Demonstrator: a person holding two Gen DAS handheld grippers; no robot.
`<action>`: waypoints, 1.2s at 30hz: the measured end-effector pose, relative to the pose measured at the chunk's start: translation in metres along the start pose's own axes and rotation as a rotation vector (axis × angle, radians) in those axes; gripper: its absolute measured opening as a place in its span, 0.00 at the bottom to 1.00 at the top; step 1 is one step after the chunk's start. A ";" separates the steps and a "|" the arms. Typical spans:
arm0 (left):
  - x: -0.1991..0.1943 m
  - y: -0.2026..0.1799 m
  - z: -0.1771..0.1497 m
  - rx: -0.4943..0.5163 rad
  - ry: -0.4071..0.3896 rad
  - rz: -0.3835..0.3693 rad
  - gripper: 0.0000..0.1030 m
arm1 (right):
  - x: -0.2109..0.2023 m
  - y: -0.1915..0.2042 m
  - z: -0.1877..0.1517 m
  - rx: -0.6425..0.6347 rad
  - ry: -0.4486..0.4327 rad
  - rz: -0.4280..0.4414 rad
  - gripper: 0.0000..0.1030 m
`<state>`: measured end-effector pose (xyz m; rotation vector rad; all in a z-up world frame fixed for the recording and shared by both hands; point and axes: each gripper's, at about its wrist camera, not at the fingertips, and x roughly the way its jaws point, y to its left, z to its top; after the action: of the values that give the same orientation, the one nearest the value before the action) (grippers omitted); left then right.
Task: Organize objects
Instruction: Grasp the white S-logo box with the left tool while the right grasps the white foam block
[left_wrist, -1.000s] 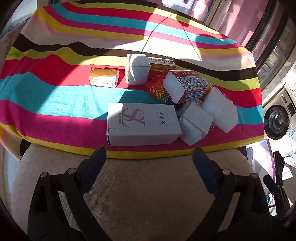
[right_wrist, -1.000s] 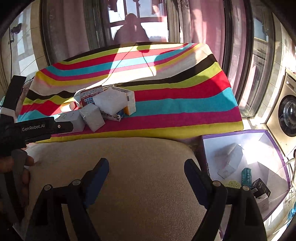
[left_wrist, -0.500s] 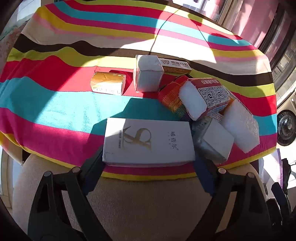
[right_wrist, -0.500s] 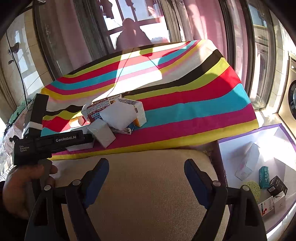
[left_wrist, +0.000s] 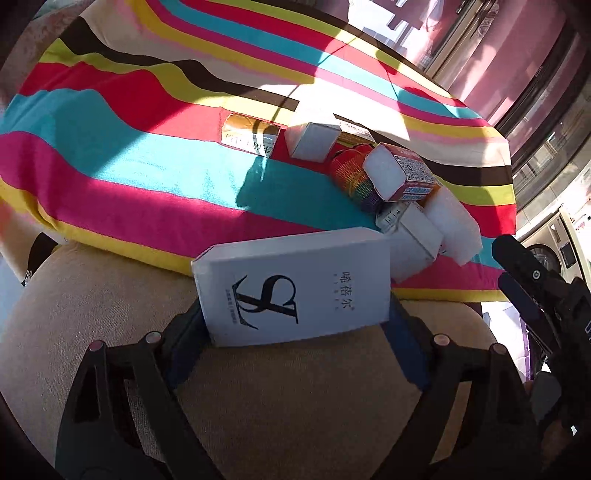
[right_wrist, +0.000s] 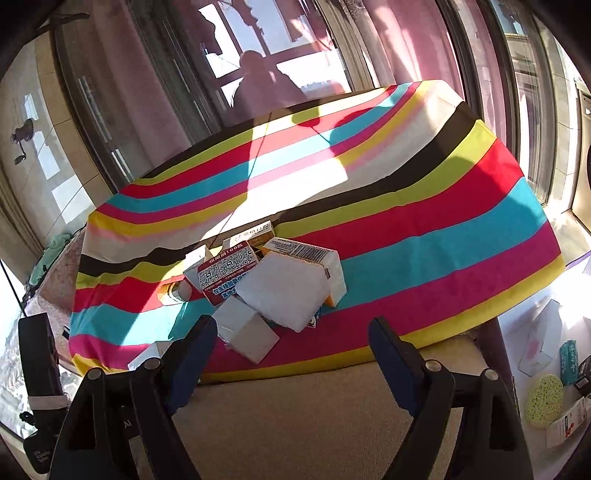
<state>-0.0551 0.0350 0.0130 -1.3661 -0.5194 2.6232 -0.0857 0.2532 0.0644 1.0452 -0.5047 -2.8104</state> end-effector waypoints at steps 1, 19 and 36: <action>-0.002 0.000 -0.002 0.001 -0.006 -0.001 0.86 | 0.003 0.002 0.002 0.007 0.000 -0.013 0.83; -0.005 0.009 -0.004 -0.015 -0.054 0.007 0.86 | 0.047 0.044 0.017 -0.043 0.010 -0.263 0.82; -0.017 -0.001 -0.012 0.031 -0.091 -0.058 0.86 | -0.004 0.020 0.003 0.038 -0.064 -0.097 0.64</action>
<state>-0.0355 0.0341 0.0208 -1.2090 -0.5193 2.6445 -0.0852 0.2357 0.0754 1.0161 -0.5299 -2.9385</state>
